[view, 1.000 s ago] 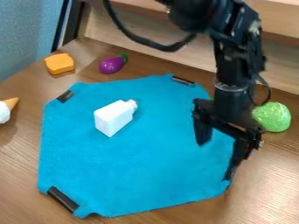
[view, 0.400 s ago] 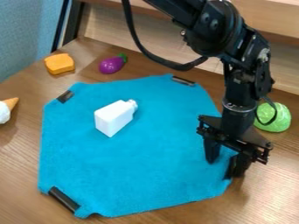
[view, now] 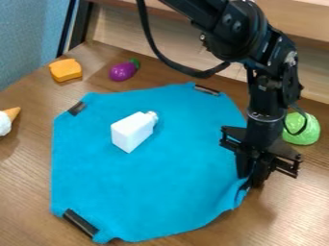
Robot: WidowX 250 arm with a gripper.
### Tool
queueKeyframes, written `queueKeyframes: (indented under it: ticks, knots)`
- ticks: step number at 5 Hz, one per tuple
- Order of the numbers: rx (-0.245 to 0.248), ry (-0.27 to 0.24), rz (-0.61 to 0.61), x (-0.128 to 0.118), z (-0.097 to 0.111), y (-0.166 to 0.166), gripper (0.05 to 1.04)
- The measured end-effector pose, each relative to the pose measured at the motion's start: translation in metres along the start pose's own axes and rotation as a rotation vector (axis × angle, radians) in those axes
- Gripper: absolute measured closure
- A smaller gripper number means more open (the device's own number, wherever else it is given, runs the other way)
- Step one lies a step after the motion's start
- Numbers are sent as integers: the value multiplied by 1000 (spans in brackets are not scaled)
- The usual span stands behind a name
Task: Fold the cloth from right to left
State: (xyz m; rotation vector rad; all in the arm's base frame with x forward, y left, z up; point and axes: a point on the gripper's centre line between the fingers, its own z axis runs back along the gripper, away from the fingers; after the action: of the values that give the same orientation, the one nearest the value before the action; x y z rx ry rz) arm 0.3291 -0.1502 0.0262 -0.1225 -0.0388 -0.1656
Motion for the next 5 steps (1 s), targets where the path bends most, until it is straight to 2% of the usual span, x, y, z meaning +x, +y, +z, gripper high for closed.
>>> queueKeyframes:
  ticks: [1, 2, 3, 4, 5]
  knots:
    - [-98, 36, -158, 9, 4, -32, 998]
    - [-133, 38, -257, 14, 22, -43, 1020]
    - [-139, -16, -263, 13, 57, -24, 1021]
    - [-134, -59, -173, 5, 78, 19, 1021]
    - [-127, -65, -103, -6, 90, 52, 1021]
